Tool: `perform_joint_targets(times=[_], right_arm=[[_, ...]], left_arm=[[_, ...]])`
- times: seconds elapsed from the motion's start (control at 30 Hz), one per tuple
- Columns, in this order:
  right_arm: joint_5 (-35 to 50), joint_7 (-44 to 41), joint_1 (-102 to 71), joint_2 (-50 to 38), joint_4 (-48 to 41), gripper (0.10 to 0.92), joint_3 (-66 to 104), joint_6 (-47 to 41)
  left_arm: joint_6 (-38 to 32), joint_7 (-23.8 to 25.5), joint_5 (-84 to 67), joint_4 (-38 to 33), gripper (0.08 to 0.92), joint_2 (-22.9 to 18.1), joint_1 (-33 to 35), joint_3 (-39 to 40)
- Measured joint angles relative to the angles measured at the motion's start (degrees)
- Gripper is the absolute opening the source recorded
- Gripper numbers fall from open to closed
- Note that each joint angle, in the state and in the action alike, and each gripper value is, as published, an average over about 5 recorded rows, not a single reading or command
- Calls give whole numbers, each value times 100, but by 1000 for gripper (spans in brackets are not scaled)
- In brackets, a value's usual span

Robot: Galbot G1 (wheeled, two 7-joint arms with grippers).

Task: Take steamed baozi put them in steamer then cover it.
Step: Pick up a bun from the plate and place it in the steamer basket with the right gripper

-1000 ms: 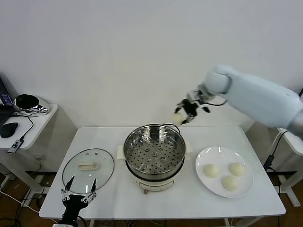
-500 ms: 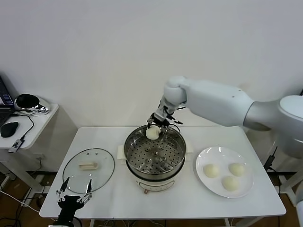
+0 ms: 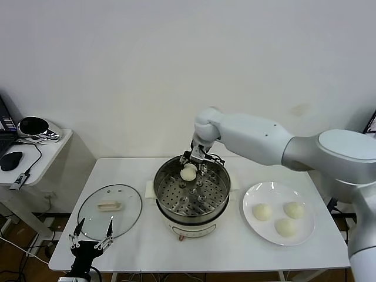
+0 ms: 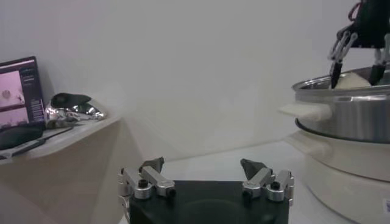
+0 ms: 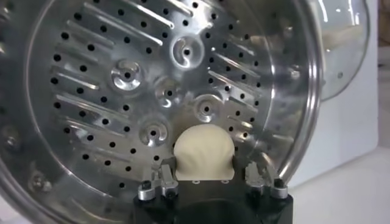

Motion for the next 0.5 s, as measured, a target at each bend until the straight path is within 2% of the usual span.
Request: perform_joint_targets(times=[0.1, 0.33, 0.5], right_arm=[[-106, 44, -6, 7, -38, 633, 8, 95], [-72, 46, 110, -68, 59, 805, -37, 129], [502, -122, 464, -335, 538, 822, -219, -291]], left_arm=[[-1, 0, -6, -9, 823, -4, 3, -5], [-6, -5, -11, -37, 823, -23, 25, -8], [-6, -5, -11, -102, 823, -30, 60, -17]])
